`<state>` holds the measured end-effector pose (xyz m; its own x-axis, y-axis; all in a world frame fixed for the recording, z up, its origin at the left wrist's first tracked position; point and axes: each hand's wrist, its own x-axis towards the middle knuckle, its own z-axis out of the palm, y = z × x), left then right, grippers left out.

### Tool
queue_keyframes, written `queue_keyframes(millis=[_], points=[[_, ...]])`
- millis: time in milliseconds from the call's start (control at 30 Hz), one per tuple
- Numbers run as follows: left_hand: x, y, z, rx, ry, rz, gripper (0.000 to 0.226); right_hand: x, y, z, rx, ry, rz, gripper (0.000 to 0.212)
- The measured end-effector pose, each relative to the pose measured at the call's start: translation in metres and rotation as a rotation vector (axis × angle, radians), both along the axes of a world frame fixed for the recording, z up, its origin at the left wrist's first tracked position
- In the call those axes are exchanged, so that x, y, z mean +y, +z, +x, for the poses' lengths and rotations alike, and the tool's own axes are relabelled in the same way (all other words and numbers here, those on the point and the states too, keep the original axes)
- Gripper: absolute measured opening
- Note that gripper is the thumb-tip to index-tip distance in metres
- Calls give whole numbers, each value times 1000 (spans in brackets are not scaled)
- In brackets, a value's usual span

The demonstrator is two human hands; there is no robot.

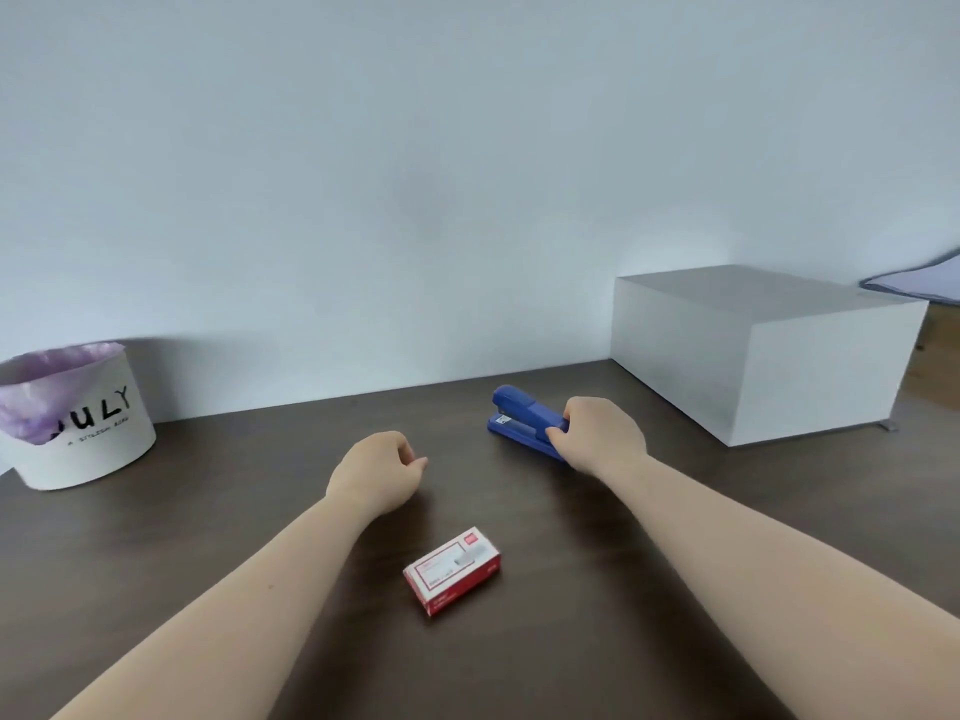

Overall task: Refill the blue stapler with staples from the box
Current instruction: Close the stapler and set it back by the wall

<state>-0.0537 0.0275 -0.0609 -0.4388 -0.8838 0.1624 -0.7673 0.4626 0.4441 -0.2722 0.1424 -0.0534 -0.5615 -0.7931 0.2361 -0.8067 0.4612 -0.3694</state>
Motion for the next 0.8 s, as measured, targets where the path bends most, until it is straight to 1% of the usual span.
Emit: queue_keyframes(millis=[200, 400, 633, 700, 767, 800], points=[[3, 2, -97, -27, -132, -4, 17, -4, -6, -71, 5, -174, -86, 18], [4, 0, -173, -69, -219, -14, 17, -26, -13, -121, -2, -244, -172, 25], [-6, -10, -209, -110, -219, -33, 18, -48, -20, -149, 37, -256, -195, 26], [-8, -12, -212, -116, -207, -48, 19, -51, -23, -149, 79, -260, -202, 24], [-8, -13, -213, -119, -202, -57, 21, -53, -24, -147, 145, -245, -190, 17], [-8, -13, -214, -119, -201, -61, 22, -54, -24, -146, 177, -226, -178, 19]])
